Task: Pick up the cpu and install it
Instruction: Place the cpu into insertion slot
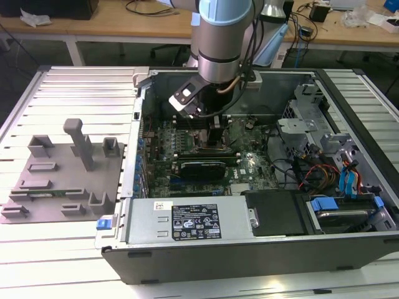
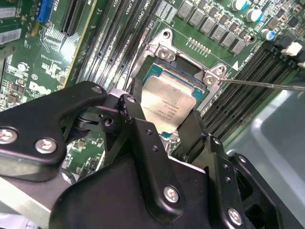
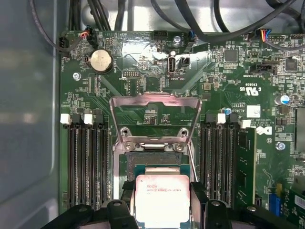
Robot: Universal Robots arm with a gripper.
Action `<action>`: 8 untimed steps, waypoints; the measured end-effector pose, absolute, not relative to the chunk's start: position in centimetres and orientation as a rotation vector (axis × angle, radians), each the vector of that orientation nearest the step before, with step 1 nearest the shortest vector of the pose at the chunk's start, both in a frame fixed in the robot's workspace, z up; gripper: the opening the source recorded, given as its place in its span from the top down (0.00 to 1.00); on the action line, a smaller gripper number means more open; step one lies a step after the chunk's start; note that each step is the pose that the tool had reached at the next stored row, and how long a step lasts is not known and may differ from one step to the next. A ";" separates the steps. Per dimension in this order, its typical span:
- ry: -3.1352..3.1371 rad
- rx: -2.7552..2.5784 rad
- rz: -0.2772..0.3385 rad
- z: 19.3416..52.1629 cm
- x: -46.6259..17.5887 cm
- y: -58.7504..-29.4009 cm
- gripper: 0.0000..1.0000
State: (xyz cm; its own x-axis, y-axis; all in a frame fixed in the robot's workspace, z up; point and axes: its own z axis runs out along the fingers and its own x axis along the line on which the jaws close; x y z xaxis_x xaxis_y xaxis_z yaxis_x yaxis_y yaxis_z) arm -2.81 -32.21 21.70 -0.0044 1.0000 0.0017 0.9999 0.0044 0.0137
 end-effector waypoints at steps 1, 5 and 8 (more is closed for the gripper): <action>2.220 2.211 0.017 21.6 -2.8 -32.2 0.45; 2.220 2.210 0.017 21.1 -2.8 -32.2 0.45; 2.220 2.211 0.017 21.0 -2.8 -32.1 0.45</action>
State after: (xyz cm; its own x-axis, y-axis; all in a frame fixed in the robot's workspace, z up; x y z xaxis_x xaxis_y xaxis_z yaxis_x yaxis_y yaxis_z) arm -2.80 -32.11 21.00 -0.0044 1.0000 0.0017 0.9999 0.0044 0.0136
